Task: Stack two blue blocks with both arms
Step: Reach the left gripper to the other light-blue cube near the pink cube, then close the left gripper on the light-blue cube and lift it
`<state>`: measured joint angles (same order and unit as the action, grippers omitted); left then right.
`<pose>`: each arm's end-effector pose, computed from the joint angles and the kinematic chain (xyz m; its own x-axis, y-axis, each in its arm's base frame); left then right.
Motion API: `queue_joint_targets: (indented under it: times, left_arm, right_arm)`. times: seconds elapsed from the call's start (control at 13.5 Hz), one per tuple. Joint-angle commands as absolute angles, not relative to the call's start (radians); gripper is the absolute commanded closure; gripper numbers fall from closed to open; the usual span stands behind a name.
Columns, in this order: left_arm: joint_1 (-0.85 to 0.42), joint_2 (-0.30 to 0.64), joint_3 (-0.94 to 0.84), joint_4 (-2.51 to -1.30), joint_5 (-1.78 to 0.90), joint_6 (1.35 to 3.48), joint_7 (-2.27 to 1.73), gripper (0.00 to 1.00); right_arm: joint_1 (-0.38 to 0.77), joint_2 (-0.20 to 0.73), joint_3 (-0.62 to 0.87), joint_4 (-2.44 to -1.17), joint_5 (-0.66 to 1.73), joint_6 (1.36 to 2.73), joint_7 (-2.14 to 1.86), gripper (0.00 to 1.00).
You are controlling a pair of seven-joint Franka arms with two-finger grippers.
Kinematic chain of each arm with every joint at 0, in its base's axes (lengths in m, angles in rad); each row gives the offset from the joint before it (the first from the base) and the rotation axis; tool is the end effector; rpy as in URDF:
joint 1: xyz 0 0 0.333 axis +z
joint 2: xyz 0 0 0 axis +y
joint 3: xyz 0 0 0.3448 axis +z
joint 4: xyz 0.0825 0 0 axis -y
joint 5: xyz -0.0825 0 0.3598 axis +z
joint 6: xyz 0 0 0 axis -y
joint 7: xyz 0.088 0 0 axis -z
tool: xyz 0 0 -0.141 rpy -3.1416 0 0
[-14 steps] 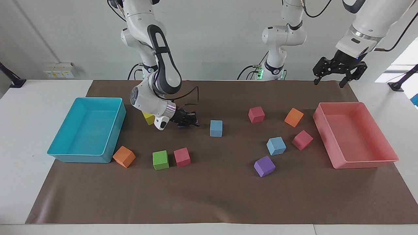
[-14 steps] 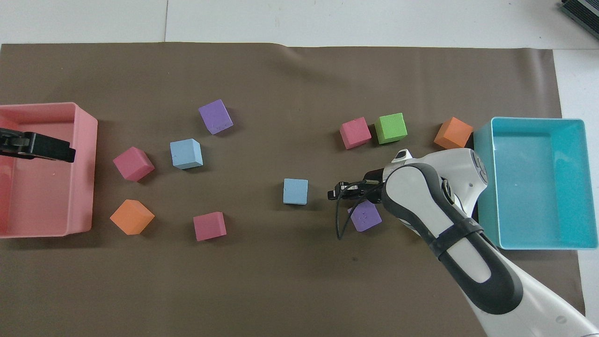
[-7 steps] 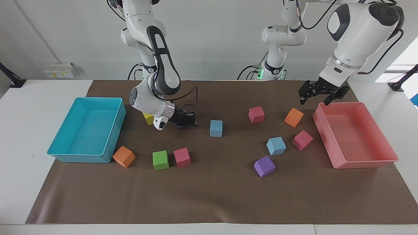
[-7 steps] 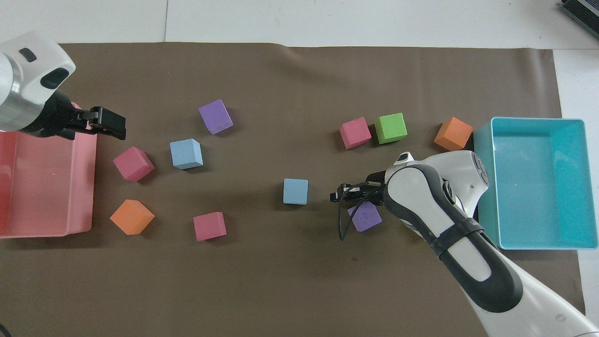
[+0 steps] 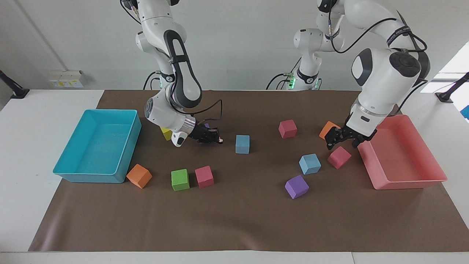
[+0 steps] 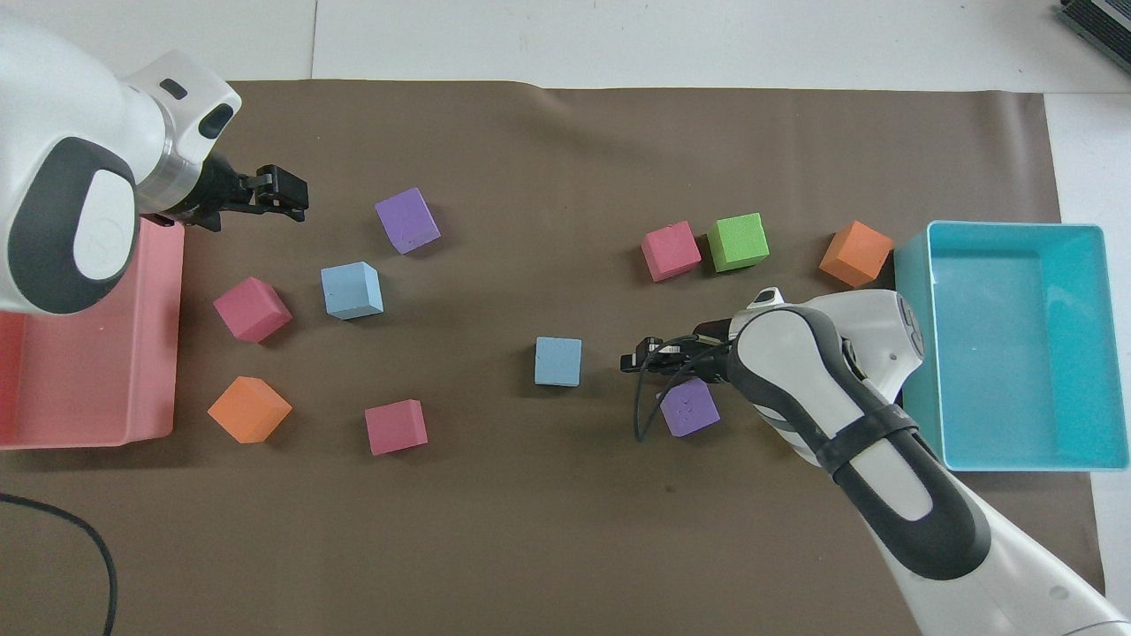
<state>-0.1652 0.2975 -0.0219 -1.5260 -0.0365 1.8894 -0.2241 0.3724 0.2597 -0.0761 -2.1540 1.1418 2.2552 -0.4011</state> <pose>0.6344 -0.1224 0.4936 0.9973 0.0499 0.0547 0.0469 -0.9974 0.0553 0.5184 0.2100 0.2985 0.9884 -0.0821 -0.1274 -0.1484 -0.6958 -0.7028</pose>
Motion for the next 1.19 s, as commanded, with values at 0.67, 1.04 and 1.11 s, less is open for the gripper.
queue_joint_targets:
  times: [0.67,1.04,1.11]
  left_arm:
    - [-0.218,0.311,-0.011,-1.905,-0.017,2.338,-0.285,0.0]
    - [-0.247,0.302,-0.011,-1.957,-0.017,2.352,-0.288,0.0]
    - [-0.248,0.301,-0.011,-1.959,-0.015,2.347,-0.287,0.0]
  right_arm:
    - [0.382,0.347,-0.069,-2.088,1.221,2.258,-0.494,1.0]
    - [0.383,0.347,-0.069,-2.088,1.281,2.249,-0.518,1.0]
    - [0.385,0.347,-0.069,-2.089,1.282,2.252,-0.518,1.0]
